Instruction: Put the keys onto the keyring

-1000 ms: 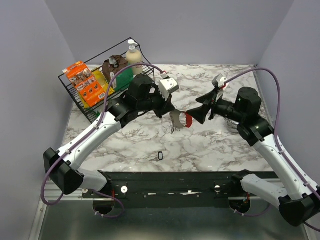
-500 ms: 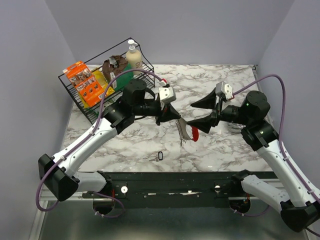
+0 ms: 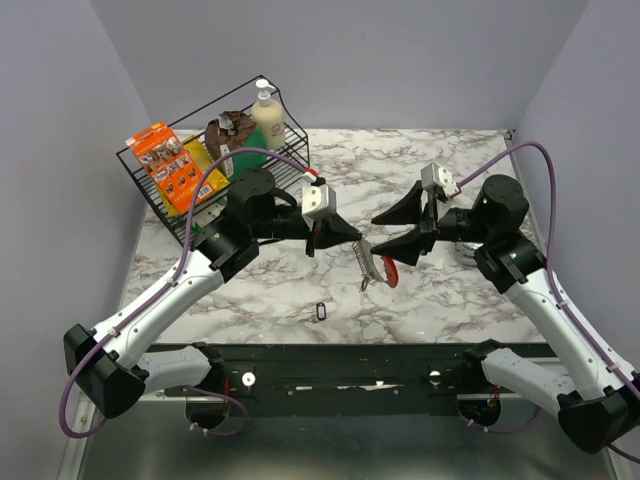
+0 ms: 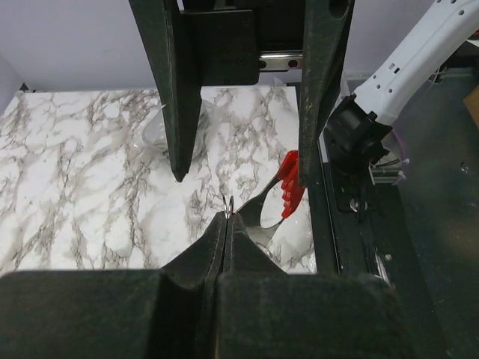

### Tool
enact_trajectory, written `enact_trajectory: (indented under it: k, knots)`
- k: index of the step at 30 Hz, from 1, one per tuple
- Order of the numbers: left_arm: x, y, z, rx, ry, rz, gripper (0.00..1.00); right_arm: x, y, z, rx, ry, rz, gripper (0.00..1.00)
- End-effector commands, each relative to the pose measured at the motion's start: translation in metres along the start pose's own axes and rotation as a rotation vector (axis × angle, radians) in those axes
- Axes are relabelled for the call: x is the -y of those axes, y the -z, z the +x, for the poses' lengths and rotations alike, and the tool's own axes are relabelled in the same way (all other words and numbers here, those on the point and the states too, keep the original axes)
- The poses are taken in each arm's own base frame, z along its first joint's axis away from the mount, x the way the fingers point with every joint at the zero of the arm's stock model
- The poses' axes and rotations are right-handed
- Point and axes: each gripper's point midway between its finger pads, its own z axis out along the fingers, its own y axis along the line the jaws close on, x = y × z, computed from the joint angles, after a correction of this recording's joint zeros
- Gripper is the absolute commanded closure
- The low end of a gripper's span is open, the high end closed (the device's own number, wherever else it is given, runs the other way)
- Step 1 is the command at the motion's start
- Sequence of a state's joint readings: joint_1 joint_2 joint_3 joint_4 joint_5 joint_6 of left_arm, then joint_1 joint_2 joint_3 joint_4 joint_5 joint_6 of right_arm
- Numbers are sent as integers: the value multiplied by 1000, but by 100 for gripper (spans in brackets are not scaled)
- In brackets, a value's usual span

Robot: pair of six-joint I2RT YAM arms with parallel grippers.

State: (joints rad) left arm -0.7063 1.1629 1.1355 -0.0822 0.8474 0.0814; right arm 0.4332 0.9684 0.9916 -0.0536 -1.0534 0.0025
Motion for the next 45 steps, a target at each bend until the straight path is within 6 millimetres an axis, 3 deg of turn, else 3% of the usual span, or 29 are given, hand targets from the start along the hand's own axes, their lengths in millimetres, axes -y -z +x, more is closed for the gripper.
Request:
enact_trajectory:
  k: [1,4,6,11,18,26,29,32,39,40,41,43,44,45]
  knots:
    - [4,0,-14,48,-39,27,100,-9,-6,-9,23,-36,-85,33]
    - [4,-3,-13,44,-26,34,100,-6,-8,-8,27,-58,-77,37]
    - [2,-4,-11,40,-20,33,100,-4,-8,-9,32,-57,-62,49]
    - [0,-6,-8,38,-2,35,100,1,-9,-9,35,-63,-34,54]
    - [0,-8,-7,35,26,37,100,3,-11,-4,22,-88,-44,71]
    - [1,-10,-12,56,15,48,100,7,-12,7,2,-111,-41,78]
    - [1,-11,-13,58,12,54,100,7,-13,8,0,-113,-43,85]
    - [4,-12,-11,54,43,61,100,7,-13,8,0,-115,-38,99]
    - [2,-8,-9,37,14,37,100,7,-12,8,1,-107,-35,99]
    - [0,-7,-6,25,20,24,95,6,-12,9,-2,-113,-38,99]
    - [0,-6,-3,11,16,17,79,6,-12,8,0,-109,-37,99]
    - [-3,-4,-1,-2,14,-4,65,6,-11,7,2,-106,-37,100]
    - [-4,-3,1,-9,18,-17,52,5,-11,6,4,-102,-35,99]
    - [-3,-1,0,-7,5,-21,49,5,-10,5,7,-98,-33,99]
